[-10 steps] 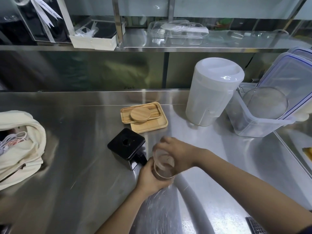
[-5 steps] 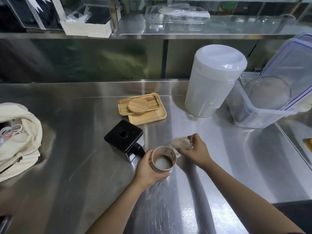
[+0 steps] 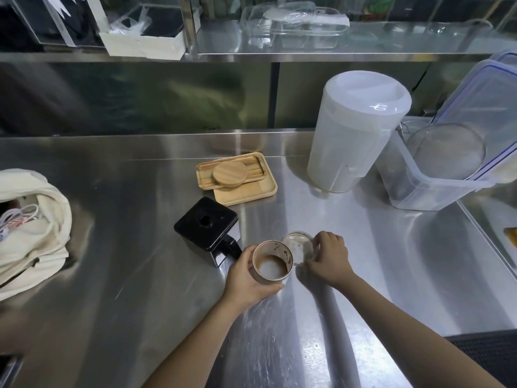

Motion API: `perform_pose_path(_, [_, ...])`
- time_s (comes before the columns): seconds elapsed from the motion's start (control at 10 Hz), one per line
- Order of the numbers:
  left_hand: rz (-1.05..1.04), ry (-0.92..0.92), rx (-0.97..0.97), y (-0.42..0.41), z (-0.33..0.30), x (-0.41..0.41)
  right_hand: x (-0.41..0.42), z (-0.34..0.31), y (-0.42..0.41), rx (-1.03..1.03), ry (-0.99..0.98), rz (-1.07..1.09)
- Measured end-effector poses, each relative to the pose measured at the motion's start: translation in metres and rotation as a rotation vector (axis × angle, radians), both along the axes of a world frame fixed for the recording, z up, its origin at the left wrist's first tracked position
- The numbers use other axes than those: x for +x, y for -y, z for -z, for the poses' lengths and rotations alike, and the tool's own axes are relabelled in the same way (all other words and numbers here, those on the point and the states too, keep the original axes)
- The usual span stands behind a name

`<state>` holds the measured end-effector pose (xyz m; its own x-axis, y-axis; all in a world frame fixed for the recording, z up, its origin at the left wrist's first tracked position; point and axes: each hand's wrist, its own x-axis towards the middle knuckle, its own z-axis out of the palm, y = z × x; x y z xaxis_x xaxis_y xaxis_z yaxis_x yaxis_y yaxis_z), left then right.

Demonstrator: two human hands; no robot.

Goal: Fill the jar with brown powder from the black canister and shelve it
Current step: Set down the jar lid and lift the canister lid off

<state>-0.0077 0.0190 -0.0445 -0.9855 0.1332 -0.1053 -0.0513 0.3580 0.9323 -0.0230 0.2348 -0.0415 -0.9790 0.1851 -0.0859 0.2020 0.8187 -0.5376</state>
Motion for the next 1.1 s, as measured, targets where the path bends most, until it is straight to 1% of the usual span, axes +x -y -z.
perform_pose_path(0.1, [0.005,-0.004,0.001,-0.001,-0.003,0.0,-0.008,-0.029,0.014,-0.116,-0.141,-0.047])
perform_pose_path(0.2, [-0.005,-0.001,0.021,-0.002,-0.006,0.001,-0.026,-0.065,0.044,-0.162,-0.255,-0.173])
perform_pose_path(0.3, [-0.016,-0.018,0.036,-0.001,-0.003,0.003,-0.041,-0.093,0.083,-0.141,-0.27,-0.348])
perform_pose_path(0.4, [0.002,-0.069,-0.008,-0.003,0.001,0.003,-0.051,-0.104,0.12,0.015,-0.2,-0.485])
perform_pose_path(0.5, [0.037,-0.012,-0.076,0.006,0.007,0.001,-0.06,-0.102,0.153,0.161,-0.083,-0.519])
perform_pose_path(0.6, [0.069,0.125,-0.131,0.014,0.015,-0.001,-0.063,-0.092,0.173,0.287,-0.028,-0.525])
perform_pose_path(0.7, [0.096,0.12,-0.18,0.015,0.018,-0.001,-0.064,-0.082,0.182,0.36,0.014,-0.514])
perform_pose_path(0.8, [0.084,-0.452,-0.603,0.006,0.003,0.002,-0.064,-0.076,0.184,0.374,0.003,-0.473])
perform_pose_path(0.9, [0.122,-0.367,-0.509,-0.001,-0.013,-0.001,-0.064,-0.072,0.186,0.349,-0.032,-0.447])
perform_pose_path(1.0, [0.103,-0.313,-0.422,0.006,0.006,-0.002,-0.064,-0.071,0.187,0.321,-0.061,-0.429])
perform_pose_path(1.1, [0.113,-0.079,-0.295,0.012,0.026,0.0,-0.068,-0.08,0.183,0.186,-0.09,-0.379])
